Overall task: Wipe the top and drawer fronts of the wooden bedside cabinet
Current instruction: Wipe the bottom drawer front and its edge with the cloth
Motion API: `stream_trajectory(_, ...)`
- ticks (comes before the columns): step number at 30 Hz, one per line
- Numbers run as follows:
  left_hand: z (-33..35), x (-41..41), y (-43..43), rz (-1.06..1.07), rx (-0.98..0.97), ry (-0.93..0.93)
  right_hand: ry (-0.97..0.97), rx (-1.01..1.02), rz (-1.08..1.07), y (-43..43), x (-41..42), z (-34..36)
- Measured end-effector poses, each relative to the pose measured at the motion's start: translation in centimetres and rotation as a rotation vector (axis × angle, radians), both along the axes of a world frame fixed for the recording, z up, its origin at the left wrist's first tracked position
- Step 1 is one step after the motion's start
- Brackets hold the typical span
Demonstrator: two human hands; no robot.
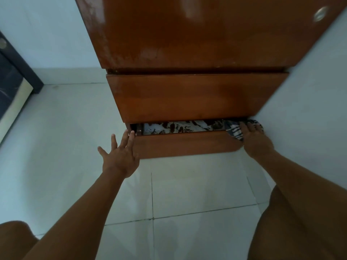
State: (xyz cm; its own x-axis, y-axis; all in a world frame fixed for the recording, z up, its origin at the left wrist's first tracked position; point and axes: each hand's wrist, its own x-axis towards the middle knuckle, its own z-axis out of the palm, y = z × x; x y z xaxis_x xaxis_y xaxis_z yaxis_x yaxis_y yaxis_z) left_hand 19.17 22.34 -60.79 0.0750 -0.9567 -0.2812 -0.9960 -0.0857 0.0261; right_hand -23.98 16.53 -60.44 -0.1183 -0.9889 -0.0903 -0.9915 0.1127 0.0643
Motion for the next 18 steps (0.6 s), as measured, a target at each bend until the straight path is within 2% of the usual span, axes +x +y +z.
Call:
stream_trajectory(4, 0.2, 0.1, -0.2, -0.013, 0.024, -0.034, 0.061, -0.059, 0.026, 0.2, -0.4, -0.8)
stream_trajectory(7, 0.2, 0.0, -0.3, -0.006, 0.022, -0.024, 0.043, -0.025, -0.1, 0.9, 2.7, 0.8)
stream_trajectory(10, 0.1, 0.1, -0.3, 0.0, 0.019, 0.028, -0.035, -0.059, -0.182, 2.0, 5.9, 2.7)
stream_trajectory(15, 0.1, 0.5, -0.4, -0.018, 0.024, 0.049, -0.169, 0.172, -0.095, 5.2, 12.0, 3.6)
stream_trajectory(18, 0.2, 0.5, -0.2, -0.03, 0.03, 0.047, -0.266, 0.166, -0.083, 6.0, 14.0, 2.4)
